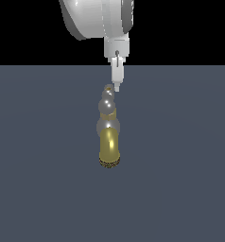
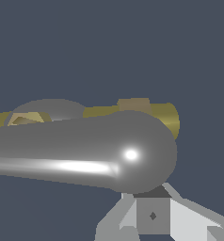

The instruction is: Turn on the faucet by rotating a designated handle.

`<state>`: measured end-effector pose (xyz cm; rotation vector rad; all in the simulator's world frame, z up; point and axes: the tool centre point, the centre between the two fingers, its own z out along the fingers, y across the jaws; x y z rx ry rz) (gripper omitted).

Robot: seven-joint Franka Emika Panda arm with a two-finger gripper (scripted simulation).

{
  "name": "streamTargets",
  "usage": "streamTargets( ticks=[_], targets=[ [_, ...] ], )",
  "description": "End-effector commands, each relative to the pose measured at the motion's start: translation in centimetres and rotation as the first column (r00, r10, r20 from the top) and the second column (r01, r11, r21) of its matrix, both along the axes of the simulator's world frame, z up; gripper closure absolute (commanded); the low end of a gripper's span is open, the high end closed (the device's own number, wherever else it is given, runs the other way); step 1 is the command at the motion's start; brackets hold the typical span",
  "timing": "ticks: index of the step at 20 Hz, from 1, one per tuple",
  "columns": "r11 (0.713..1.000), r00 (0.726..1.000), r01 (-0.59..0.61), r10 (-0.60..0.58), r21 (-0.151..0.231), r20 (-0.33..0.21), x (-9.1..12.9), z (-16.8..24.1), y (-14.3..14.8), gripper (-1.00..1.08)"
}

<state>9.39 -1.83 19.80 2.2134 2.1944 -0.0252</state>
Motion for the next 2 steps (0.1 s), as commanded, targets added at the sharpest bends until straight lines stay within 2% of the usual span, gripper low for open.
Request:
streamTargets(
  ticks=[1, 2],
  targets=[
    [0.997, 0.997, -0.076, 0.076, 0.029, -0.006, -0.17, 0.02, 7.35, 1.08],
    [0.997, 0.997, -0.076, 0.076, 0.029, -0.006, -0.17, 0.02, 7.35, 1.08]
  ],
)
